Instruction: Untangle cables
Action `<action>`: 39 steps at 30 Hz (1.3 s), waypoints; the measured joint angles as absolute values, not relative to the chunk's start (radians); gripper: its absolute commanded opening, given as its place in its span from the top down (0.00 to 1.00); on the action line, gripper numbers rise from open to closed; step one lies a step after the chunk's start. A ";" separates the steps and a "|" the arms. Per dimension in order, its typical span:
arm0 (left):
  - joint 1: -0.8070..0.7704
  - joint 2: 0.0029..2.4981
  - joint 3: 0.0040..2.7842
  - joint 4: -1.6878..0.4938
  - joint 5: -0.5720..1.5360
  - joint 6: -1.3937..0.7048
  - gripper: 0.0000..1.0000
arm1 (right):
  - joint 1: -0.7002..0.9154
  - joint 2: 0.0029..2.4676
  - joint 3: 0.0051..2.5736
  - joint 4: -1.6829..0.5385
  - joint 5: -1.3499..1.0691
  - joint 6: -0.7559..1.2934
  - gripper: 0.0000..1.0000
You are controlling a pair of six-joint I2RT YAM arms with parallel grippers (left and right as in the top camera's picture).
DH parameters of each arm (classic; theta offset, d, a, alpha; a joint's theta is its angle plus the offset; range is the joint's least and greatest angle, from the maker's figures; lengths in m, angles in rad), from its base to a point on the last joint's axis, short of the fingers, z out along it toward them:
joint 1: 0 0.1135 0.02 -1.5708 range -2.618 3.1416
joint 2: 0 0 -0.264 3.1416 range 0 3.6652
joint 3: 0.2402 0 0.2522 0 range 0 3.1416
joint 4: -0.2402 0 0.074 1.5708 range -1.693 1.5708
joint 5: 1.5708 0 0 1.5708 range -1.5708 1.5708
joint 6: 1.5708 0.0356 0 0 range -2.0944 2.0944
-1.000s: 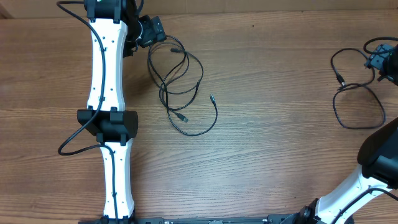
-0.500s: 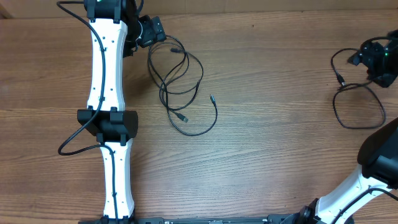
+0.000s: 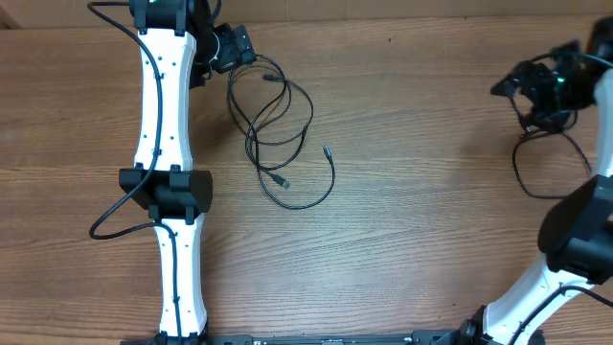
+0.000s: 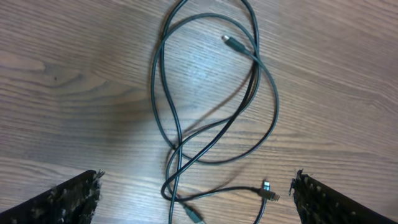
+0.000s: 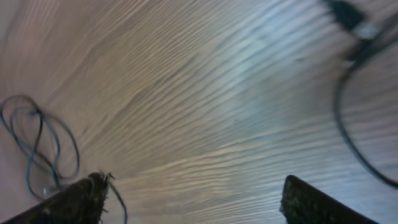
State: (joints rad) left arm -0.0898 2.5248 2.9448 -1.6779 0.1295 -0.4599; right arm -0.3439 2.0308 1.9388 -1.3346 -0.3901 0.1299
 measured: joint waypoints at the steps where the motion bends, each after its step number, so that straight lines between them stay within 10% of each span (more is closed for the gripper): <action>1: -0.090 2.525 2.945 -1.670 0.130 -0.460 0.00 | -0.327 2.031 1.939 -1.335 -0.392 0.130 0.11; 15: -0.090 2.525 2.945 -1.652 0.130 -0.460 0.00 | -0.041 2.031 1.939 -1.305 -0.396 0.130 0.07; 19: -0.090 2.525 2.945 -1.663 0.130 -0.441 0.91 | 0.043 2.031 1.939 -1.275 -0.396 0.131 0.07; 20: -0.090 2.525 2.945 -1.673 0.130 -0.434 0.96 | 0.066 2.031 1.939 -1.264 -0.396 0.131 0.07; 26: -0.102 2.523 2.910 -1.685 0.130 -0.392 0.96 | 0.152 2.031 1.939 -1.230 -0.397 0.145 0.05; 32: -0.160 2.520 2.799 -1.686 0.130 -0.282 0.32 | 0.186 2.043 1.939 -1.220 -0.397 0.154 0.05; 39: -0.219 2.519 2.629 -1.670 0.130 -0.199 0.39 | 0.187 2.085 1.939 -1.220 -0.397 0.157 0.05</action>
State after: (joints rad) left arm -0.2188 2.5191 2.6286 -1.6703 0.1303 -0.1989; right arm 0.1867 2.0850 1.9388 -1.2198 -0.3965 0.1574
